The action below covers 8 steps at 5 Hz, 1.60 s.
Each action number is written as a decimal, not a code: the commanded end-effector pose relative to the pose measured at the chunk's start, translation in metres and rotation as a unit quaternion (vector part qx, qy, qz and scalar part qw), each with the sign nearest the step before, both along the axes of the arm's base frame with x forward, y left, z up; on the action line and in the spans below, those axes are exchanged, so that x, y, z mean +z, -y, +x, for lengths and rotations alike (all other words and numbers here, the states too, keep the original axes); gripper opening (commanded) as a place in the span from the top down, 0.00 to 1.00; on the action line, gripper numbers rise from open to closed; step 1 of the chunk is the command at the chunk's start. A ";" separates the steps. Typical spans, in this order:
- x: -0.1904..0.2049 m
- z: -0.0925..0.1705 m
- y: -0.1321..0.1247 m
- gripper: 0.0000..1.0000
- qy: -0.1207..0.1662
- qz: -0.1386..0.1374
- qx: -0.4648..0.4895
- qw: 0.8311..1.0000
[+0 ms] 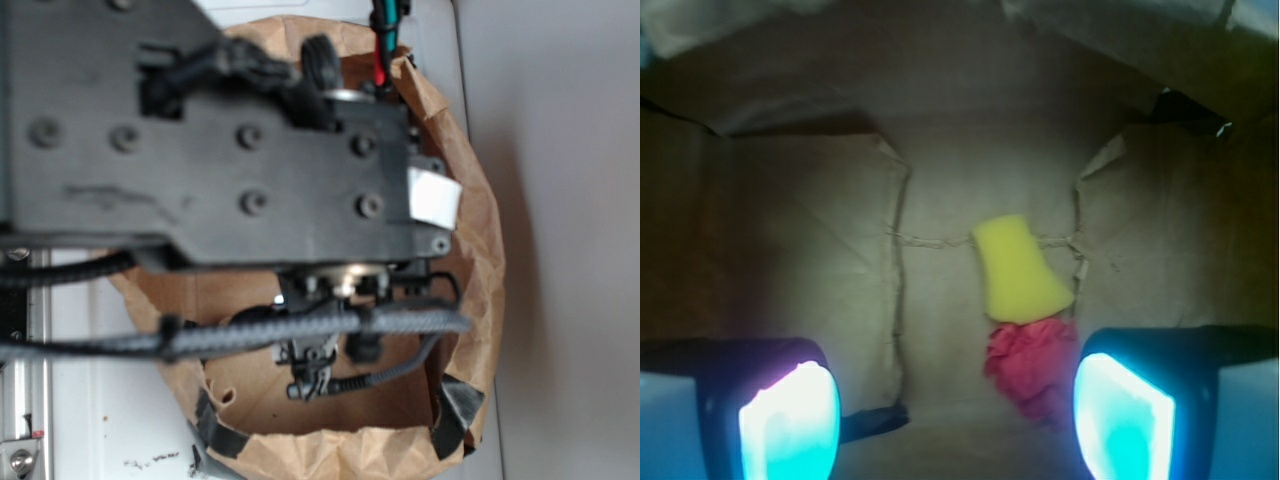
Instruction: Grab the red paper.
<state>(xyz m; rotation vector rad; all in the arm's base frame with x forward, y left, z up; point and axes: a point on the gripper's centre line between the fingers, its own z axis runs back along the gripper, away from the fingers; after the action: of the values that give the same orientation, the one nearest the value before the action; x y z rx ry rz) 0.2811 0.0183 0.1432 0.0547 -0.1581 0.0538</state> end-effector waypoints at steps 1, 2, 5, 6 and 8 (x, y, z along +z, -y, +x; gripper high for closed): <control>0.001 0.001 -0.022 0.00 0.019 0.038 0.003 0.999; 0.002 0.000 -0.019 0.00 -0.002 0.051 -0.021 0.998; 0.002 0.000 -0.019 0.00 -0.002 0.051 -0.021 0.998; 0.002 0.000 -0.019 0.00 -0.002 0.051 -0.021 0.998; 0.034 -0.050 -0.008 0.00 -0.010 0.038 -0.018 0.999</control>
<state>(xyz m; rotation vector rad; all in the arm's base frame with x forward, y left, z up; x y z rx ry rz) 0.2327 0.0247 0.1568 0.1228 -0.0938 -0.0022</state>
